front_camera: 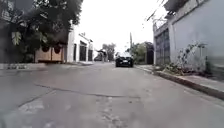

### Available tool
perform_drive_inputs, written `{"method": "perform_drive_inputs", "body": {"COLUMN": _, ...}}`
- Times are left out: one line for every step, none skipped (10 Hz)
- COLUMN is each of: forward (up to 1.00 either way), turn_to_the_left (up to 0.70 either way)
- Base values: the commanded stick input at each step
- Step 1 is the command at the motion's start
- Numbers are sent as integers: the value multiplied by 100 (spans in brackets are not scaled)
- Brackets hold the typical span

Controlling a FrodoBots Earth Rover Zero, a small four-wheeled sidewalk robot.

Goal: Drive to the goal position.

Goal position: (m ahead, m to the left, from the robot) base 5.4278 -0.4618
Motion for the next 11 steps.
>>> {"method": "perform_drive_inputs", "body": {"forward": 100, "turn_to_the_left": 0}}
{"method": "perform_drive_inputs", "body": {"forward": 100, "turn_to_the_left": 0}}
{"method": "perform_drive_inputs", "body": {"forward": 100, "turn_to_the_left": 0}}
{"method": "perform_drive_inputs", "body": {"forward": 100, "turn_to_the_left": 0}}
{"method": "perform_drive_inputs", "body": {"forward": 100, "turn_to_the_left": 0}}
{"method": "perform_drive_inputs", "body": {"forward": 100, "turn_to_the_left": 0}}
{"method": "perform_drive_inputs", "body": {"forward": 100, "turn_to_the_left": 0}}
{"method": "perform_drive_inputs", "body": {"forward": 100, "turn_to_the_left": 0}}
{"method": "perform_drive_inputs", "body": {"forward": 100, "turn_to_the_left": 0}}
{"method": "perform_drive_inputs", "body": {"forward": 100, "turn_to_the_left": 0}}
{"method": "perform_drive_inputs", "body": {"forward": 100, "turn_to_the_left": 0}}
